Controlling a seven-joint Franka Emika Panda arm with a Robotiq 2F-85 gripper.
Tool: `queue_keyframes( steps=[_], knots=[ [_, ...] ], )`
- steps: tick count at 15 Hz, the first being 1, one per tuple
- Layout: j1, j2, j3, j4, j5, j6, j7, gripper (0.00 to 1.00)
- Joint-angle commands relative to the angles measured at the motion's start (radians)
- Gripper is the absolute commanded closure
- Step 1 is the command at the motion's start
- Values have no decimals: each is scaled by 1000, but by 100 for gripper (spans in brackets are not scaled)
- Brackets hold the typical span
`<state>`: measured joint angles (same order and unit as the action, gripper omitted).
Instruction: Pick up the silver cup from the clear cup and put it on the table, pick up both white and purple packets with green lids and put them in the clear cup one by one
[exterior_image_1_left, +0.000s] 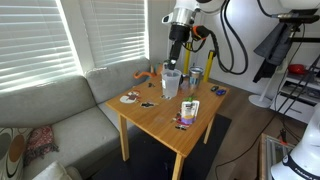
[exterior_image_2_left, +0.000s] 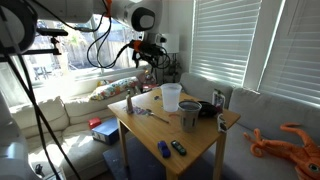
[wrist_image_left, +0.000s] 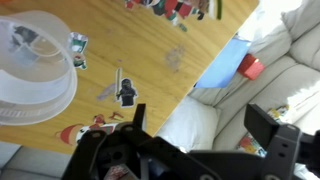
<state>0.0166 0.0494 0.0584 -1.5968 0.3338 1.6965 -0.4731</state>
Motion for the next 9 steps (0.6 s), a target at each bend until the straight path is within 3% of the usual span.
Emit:
queue_keyframes(
  steps=[1,4,9],
  knots=[
    [-10,-52,-14,-51,61,-194,-91,0],
    [-1,-53,-18,-74,29,-354,-133,0],
    [3,-29,-16,-73,27,-341,-130,0]
  ],
)
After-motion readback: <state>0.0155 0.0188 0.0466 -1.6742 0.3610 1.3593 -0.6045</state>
